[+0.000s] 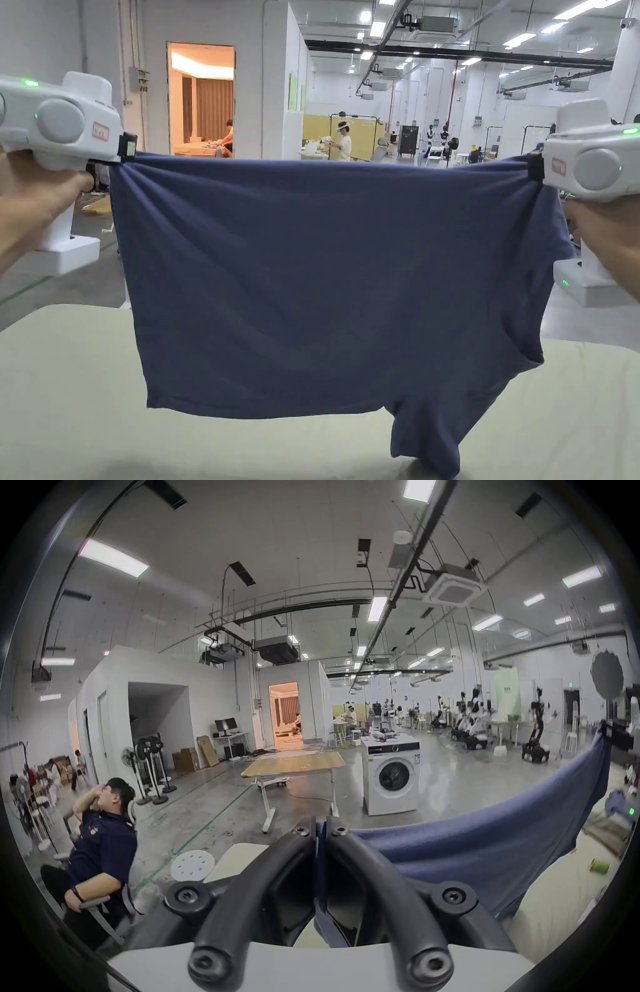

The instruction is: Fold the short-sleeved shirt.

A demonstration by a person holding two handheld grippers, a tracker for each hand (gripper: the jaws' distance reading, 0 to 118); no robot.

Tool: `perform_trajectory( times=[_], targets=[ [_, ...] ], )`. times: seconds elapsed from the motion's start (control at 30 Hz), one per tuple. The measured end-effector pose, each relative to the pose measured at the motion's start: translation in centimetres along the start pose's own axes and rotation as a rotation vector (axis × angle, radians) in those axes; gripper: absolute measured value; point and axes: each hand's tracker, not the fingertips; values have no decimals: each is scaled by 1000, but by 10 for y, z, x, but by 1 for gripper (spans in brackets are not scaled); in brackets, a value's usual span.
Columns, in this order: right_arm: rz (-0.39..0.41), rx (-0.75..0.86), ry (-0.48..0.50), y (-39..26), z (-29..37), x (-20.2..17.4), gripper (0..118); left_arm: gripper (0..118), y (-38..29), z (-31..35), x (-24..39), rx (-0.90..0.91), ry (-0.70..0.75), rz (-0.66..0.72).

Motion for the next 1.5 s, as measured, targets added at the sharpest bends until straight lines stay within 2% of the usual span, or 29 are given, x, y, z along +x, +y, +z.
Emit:
perform_trajectory(
  times=[0.27, 0.4, 0.6, 0.7, 0.8, 1.07, 1.3, 1.5],
  targets=[
    [47, -115, 24, -84, 19, -14, 3, 0, -89, -5, 9, -85, -39, 17],
    [34, -145, 32, -124, 42, -17, 3, 0, -130, 6, 7, -121, -61, 34],
    [68, -170, 34, -176, 100, -22, 3, 0, -172, 61, -1, -97, -92, 82],
    [49, -194, 46, -202, 127, -17, 3, 0, -192, 92, -7, -97, -105, 104],
    [47, -215, 67, -221, 165, -14, 3, 0, -213, 126, -8, -104, -113, 67],
    [32, -284, 109, -265, 258, -4, 3, 0, -286, 201, -24, -175, -144, 119],
    [20, -375, 133, -292, 315, 3, 3, 0, -346, 254, -36, -243, -142, 160],
    [13, -472, 148, -322, 353, -1, 3, 0, -385, 290, -22, -310, -127, 116]
  ],
)
